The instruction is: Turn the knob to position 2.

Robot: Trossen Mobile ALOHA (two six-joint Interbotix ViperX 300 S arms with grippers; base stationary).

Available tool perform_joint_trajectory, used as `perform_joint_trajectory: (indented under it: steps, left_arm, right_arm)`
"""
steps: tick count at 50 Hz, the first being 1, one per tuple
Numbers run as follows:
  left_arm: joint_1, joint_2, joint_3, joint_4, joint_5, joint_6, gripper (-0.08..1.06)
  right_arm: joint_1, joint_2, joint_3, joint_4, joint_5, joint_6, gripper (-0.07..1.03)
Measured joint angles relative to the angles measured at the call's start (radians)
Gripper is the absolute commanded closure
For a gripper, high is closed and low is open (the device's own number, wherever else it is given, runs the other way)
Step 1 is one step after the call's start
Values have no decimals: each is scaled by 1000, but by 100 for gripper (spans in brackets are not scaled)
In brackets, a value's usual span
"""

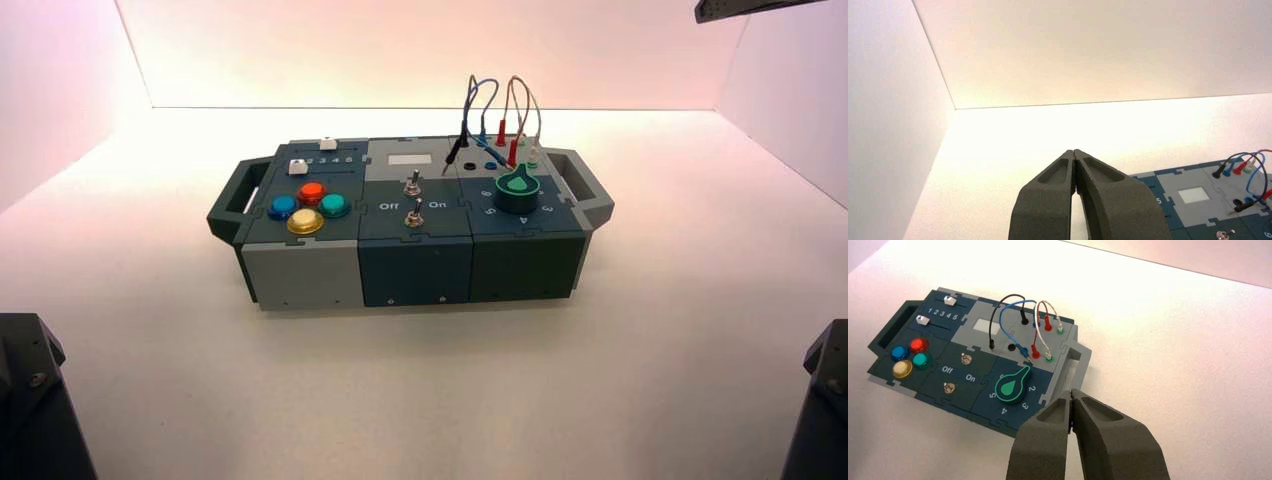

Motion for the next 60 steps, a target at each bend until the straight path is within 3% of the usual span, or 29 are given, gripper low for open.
perform_joint_trajectory:
  steps: [19, 25, 31, 35, 46, 60]
  left_arm:
    - [0, 17, 0, 0, 0, 0, 101]
    - [0, 37, 0, 0, 0, 0, 101]
    - [-2, 78, 0, 0, -2, 0, 101]
    - [0, 109, -6, 0, -3, 0, 101]
    - [0, 170, -17, 0, -2, 0, 101]
    - [0, 156, -17, -2, 2, 0, 101]
  right_arm:
    - [5, 9, 0, 14, 2, 2, 99]
    - [54, 37, -3, 25, 6, 0, 99]
    - [169, 120, -21, 32, 11, 2, 99]
    - [195, 190, -35, 38, 23, 2, 99]
    - [199, 402, -101, 43, 52, 0, 98]
    - [213, 629, -233, 43, 52, -8, 98]
